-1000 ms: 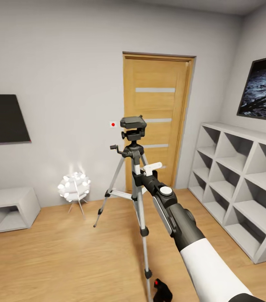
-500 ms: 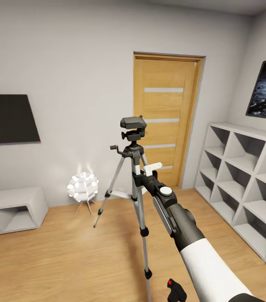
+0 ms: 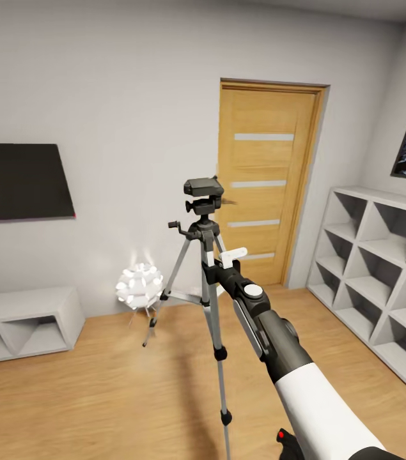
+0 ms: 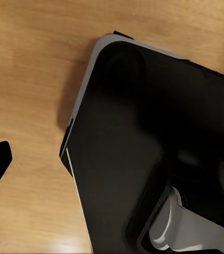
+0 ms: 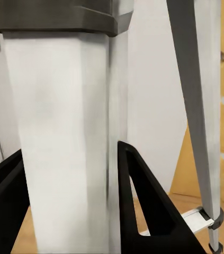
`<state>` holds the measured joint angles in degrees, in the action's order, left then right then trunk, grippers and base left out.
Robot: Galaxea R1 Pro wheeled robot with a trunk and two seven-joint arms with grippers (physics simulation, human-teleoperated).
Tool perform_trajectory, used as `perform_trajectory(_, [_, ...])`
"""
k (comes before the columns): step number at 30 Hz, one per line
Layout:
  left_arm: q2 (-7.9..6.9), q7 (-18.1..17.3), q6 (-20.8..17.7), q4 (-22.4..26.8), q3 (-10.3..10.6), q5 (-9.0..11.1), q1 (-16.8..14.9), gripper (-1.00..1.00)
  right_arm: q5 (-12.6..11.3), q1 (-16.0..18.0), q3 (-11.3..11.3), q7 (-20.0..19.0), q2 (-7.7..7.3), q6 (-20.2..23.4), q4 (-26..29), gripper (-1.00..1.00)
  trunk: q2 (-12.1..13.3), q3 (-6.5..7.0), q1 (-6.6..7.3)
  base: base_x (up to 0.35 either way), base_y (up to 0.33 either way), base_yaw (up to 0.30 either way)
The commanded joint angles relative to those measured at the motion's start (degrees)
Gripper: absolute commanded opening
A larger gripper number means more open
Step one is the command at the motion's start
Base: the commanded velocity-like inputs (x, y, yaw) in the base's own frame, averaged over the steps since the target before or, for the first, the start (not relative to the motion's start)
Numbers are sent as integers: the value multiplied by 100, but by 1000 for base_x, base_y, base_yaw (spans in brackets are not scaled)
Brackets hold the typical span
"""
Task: Attach the digital camera to the camera tripod in the bedroom.
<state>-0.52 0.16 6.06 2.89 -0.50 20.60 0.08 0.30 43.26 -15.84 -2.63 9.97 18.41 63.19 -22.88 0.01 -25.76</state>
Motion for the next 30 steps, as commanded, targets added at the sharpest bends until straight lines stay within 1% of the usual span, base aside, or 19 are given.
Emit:
perform_trajectory(1, [0,2,9,1,-2,15,1,100,5,3,3,-9,3,31,9,-100,-5,-1,-3,58,332,0])
perform_trajectory(8, [0,2,9,1,-2,15,1,100,2,3,2,-9,3,31,-5,-100,-5,-1,-3,13,334,0])
perform_trajectory(14, [1,2,10,1,-2,14,1,100,-3,4,-1,-9,3,11,-139,-100,-5,-1,-3,1,317,0])
perform_trajectory(24, [6,2,8,1,-2,14,1,100,-8,2,3,-1,3,-16,-171,-100,-5,-1,-3,0,57,0])
perform_trajectory(30, [8,2,10,1,-2,14,1,100,-4,4,6,42,3,-122,-576,-100,-5,-1,-3,0,2,0])
